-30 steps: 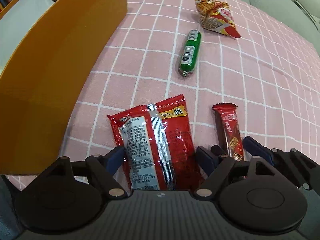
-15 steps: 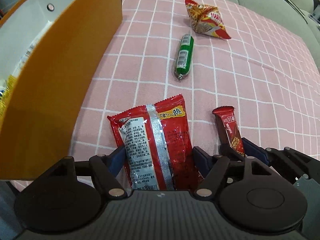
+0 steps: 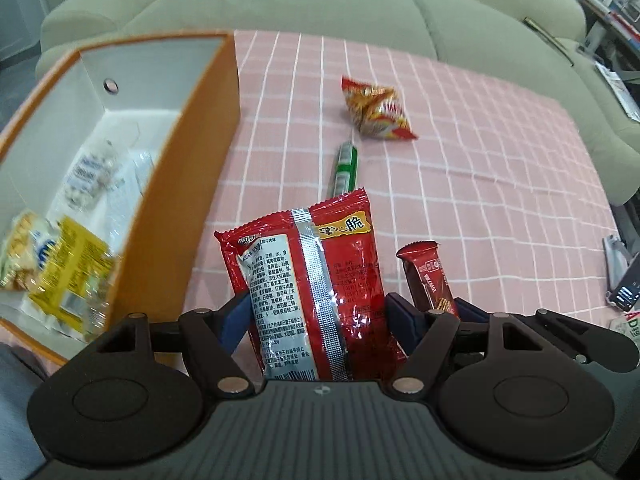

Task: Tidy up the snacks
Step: 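Lift both held snacks and carry them over the orange box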

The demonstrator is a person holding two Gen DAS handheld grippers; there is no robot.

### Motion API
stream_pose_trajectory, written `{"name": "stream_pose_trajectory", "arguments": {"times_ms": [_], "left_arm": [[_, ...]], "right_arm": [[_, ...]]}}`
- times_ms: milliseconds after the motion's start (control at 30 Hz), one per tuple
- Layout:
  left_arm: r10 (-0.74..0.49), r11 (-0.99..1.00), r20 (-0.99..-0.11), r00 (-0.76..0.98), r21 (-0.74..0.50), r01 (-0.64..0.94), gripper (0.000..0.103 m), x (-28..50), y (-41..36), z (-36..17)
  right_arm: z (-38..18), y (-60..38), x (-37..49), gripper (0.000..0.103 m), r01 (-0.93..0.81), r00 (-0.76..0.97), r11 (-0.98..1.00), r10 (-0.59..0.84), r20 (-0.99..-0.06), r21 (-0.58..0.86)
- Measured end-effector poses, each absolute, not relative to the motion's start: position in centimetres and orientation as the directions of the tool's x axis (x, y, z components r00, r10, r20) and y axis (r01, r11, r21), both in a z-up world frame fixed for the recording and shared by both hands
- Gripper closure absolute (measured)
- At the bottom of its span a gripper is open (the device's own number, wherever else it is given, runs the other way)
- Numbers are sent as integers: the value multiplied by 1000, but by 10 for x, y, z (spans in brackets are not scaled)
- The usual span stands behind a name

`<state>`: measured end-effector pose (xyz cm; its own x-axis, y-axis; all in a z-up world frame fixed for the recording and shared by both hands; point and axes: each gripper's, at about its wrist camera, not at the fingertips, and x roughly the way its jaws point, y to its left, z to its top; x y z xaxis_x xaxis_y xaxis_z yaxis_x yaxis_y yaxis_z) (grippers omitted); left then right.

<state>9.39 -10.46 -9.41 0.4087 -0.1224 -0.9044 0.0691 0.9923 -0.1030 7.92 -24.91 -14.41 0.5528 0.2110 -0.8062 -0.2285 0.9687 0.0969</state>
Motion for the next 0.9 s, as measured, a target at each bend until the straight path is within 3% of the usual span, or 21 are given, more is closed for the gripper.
{"name": "stream_pose_trajectory", "arguments": {"times_ms": [433, 900], "left_arm": [[-167, 985, -864, 474, -130, 110, 21, 83, -59, -41], [-106, 989, -842, 530, -35, 141, 20, 96, 4, -6]], "right_arm": [[-83, -213, 74, 83, -312, 598, 943, 289, -748, 114], [-44, -146, 89, 83, -475, 609, 878, 378, -697, 61]]}}
